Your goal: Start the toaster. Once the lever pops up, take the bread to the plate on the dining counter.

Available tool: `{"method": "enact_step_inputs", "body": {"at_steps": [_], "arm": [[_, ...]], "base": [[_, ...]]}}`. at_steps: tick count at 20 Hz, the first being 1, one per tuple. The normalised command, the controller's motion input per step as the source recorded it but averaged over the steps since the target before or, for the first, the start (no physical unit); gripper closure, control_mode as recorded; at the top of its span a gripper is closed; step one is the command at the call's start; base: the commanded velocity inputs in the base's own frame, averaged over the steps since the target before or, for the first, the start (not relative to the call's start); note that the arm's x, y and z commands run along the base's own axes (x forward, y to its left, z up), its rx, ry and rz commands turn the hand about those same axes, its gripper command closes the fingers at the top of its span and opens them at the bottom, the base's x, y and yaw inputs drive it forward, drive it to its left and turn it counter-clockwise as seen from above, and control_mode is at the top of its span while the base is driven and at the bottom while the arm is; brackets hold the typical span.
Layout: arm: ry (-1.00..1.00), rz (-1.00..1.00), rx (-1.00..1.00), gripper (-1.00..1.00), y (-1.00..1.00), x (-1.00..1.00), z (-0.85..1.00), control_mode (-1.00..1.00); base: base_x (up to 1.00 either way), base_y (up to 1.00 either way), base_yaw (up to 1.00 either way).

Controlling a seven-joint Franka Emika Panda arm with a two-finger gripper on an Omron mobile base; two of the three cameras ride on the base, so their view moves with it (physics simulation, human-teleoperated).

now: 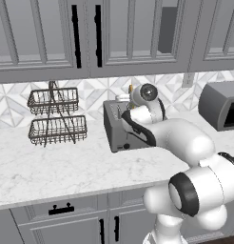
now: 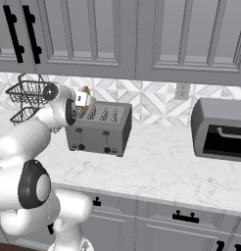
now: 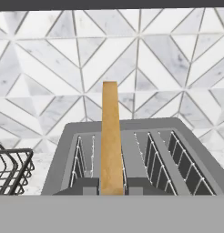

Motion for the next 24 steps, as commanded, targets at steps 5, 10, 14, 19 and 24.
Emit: {"method": "enact_step_inputs", "body": {"at_steps": [5, 10, 14, 19, 24], "arm": [[0.01, -0.01, 0.00, 1.00, 0.00, -0.60, 0.03, -1.00], [0.05, -0.02, 0.00, 1.00, 0.00, -0.76, 0.02, -1.00], [0.09, 0.00, 0.00, 1.00, 0.00, -0.76, 0.26, -1.00], [0.17, 0.00, 0.00, 1.00, -0.09, -0.65, 0.22, -1.00], [0.13, 0.00, 0.00, 1.00, -0.08, -0.78, 0.06, -1.00]], "base": [[0.00, 0.00, 0.00], [0.00, 0.00, 0.00], [0.00, 0.00, 0.00], [0.00, 0.00, 0.00], [0.00, 0.00, 0.00]]}}
